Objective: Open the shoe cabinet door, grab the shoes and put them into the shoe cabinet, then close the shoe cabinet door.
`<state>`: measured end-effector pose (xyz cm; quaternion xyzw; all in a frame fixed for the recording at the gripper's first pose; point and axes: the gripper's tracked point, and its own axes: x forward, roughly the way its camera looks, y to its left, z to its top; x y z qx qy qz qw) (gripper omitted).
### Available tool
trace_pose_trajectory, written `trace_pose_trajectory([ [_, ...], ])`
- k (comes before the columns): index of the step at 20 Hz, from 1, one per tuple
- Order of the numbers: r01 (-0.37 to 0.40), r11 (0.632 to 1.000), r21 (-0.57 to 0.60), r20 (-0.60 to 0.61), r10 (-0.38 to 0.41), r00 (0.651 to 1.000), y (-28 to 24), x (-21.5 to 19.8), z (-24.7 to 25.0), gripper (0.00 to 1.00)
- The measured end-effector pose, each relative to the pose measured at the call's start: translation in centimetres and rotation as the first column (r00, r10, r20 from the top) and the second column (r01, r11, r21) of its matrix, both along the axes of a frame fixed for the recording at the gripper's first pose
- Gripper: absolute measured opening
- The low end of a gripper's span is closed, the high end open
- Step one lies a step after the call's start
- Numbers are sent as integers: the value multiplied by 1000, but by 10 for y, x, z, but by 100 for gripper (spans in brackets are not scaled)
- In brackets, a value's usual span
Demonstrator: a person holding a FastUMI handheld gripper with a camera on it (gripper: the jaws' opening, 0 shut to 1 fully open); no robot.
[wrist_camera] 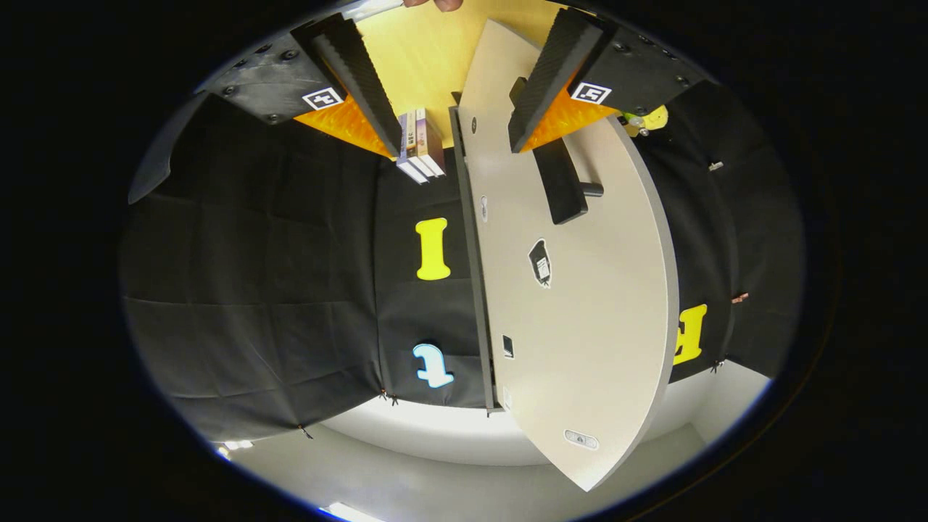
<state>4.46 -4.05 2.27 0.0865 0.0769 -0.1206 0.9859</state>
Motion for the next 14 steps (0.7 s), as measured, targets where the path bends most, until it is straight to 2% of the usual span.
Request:
trace_pose_trajectory([
  [5,-92,995,39,-1,92,996,49,25,-3,98],
  [10,-227,973,49,-5,227,974,108,51,-7,98],
  [14,-267,963,34,6,267,964,126,57,0,98],
])
